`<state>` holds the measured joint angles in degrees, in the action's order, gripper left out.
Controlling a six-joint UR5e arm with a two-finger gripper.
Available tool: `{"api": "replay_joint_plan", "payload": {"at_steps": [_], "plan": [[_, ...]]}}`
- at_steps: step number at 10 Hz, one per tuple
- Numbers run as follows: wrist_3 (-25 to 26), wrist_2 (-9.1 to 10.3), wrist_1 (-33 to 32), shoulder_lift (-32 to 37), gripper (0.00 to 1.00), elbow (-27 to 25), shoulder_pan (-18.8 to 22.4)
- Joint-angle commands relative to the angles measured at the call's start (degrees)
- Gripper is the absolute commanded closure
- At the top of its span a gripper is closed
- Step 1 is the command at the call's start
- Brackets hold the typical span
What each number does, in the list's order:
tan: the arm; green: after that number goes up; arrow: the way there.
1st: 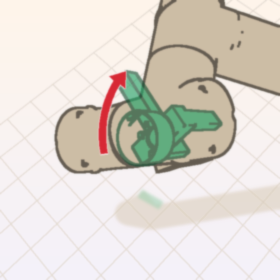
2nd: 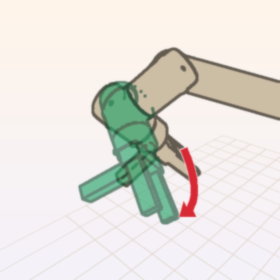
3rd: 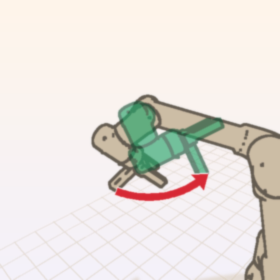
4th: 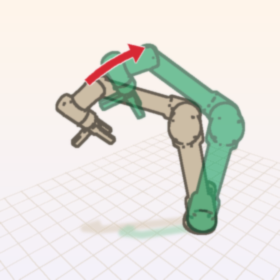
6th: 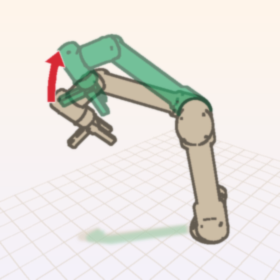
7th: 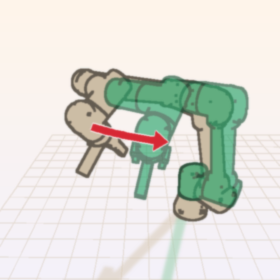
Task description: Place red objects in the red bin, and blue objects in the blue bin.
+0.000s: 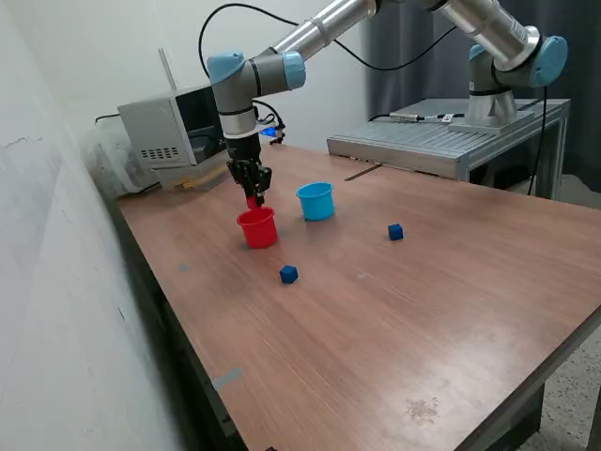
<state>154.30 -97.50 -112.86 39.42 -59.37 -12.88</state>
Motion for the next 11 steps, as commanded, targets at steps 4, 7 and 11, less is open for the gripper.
{"api": "replay_joint_plan", "payload": {"at_steps": [4, 7, 11], "plan": [[0.65, 0.03, -0.6, 0.39, 0.0, -0.04, 0.04], [0.48, 0.81, -0.52, 1.1, 0.0, -0.13, 6.62], [0.47, 7.15, -0.6, -2.05, 0.0, 5.48, 9.45]]}}
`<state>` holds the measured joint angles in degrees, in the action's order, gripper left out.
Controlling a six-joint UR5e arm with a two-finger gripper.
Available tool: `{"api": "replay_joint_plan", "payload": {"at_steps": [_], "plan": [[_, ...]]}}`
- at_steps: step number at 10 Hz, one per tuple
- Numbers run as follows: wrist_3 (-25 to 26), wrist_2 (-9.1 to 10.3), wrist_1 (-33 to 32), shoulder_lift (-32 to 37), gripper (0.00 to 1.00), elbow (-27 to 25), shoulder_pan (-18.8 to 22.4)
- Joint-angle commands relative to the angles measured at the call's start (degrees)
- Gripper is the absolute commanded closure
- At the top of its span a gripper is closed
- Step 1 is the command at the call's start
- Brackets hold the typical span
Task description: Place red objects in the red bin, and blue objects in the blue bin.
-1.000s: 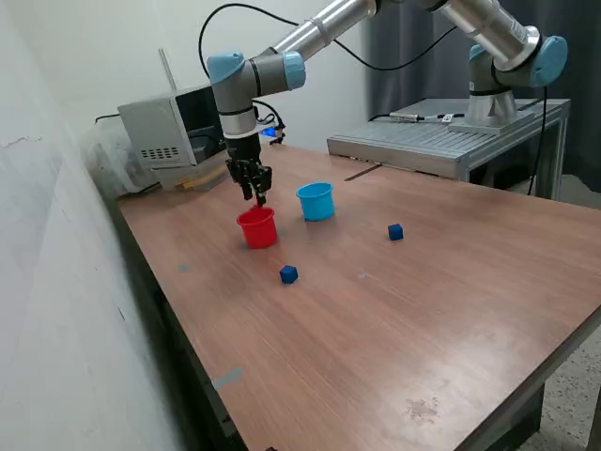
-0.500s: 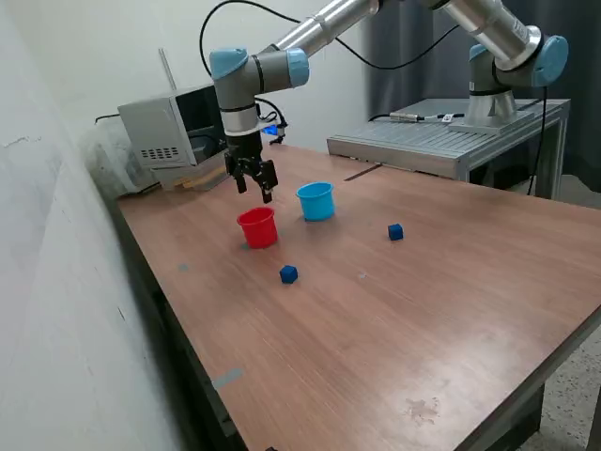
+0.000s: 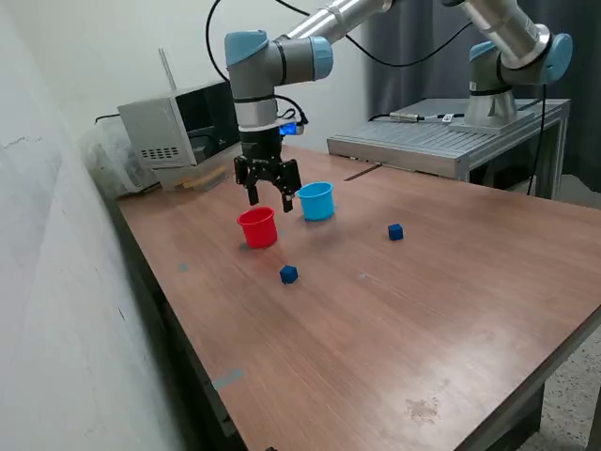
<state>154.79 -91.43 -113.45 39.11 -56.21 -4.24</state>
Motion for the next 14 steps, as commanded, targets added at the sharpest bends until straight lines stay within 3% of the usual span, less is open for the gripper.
{"api": "replay_joint_plan", "payload": {"at_steps": [1, 5, 14], "plan": [[-0.01, 1.08, -0.11, -3.06, 0.0, 3.02, 0.9], [0.25, 1.96, -1.42, -8.51, 0.0, 7.59, 2.48], [0.17, 1.87, -4.94, -12.3, 0.0, 6.11, 2.48]]}}
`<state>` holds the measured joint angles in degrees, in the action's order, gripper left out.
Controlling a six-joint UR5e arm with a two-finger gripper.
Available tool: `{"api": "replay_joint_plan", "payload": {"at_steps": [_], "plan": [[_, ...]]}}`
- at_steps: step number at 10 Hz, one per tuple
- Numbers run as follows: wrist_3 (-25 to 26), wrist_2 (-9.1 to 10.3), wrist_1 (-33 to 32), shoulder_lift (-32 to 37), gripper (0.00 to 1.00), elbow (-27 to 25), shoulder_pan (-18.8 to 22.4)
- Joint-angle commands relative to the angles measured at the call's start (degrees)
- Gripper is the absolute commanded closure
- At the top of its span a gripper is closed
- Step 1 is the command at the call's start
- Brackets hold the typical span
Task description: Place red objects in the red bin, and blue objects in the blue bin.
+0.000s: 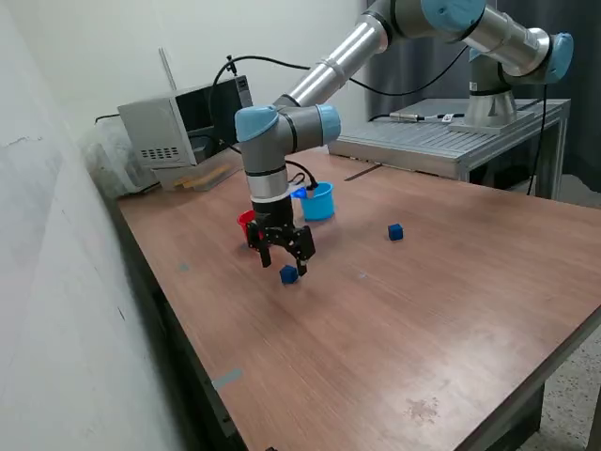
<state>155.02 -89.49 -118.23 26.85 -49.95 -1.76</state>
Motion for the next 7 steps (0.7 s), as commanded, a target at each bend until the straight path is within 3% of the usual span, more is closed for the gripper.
{"api": "replay_joint_plan", "payload": {"at_steps": [1, 5, 7], "plan": [[-0.07, -0.07, -0.16, -0.04, 1.0, -0.23, 0.09], [-0.24, -1.03, -0.16, 0.13, 1.0, -0.85, 0.35], [-0.16, -1.47, -0.07, 6.07, 1.0, -4.42, 1.06]]}}
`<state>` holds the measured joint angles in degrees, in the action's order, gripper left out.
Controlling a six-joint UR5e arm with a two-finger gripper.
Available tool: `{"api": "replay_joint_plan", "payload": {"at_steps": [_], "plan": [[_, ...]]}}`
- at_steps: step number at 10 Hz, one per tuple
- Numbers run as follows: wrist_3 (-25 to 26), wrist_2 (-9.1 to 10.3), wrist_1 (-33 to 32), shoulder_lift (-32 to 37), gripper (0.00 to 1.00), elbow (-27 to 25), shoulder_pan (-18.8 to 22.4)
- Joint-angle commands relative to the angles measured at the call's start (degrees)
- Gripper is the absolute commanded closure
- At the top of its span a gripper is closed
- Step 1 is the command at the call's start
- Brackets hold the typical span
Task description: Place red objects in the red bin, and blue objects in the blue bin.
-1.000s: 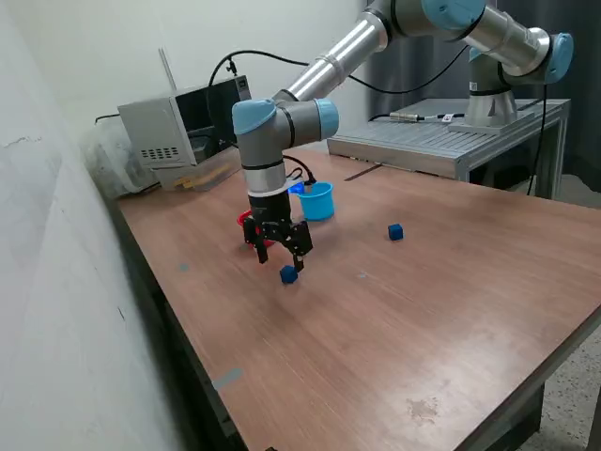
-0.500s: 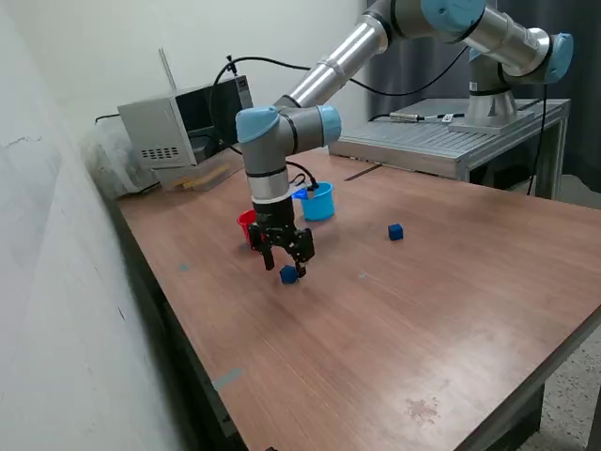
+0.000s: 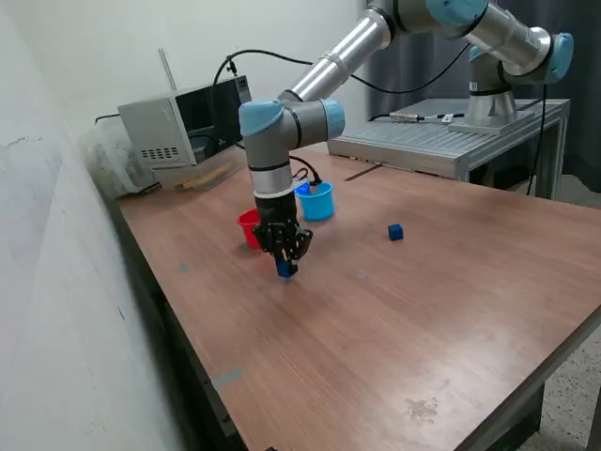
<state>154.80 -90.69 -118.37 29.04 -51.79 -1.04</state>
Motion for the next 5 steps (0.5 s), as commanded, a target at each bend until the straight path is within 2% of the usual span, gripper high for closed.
{"api": "replay_joint_plan", "payload": {"at_steps": [1, 2, 3, 5], "plan": [[0.15, -0.45, 0.42, 8.18, 1.0, -6.35, 0.34], [0.15, -0.54, 0.59, 12.32, 1.0, -11.87, 0.34], [0.24, -1.15, 0.68, 18.19, 1.0, -19.85, -0.27], [0.24, -2.3, 0.6, 27.52, 1.0, -30.43, -2.12]]}}
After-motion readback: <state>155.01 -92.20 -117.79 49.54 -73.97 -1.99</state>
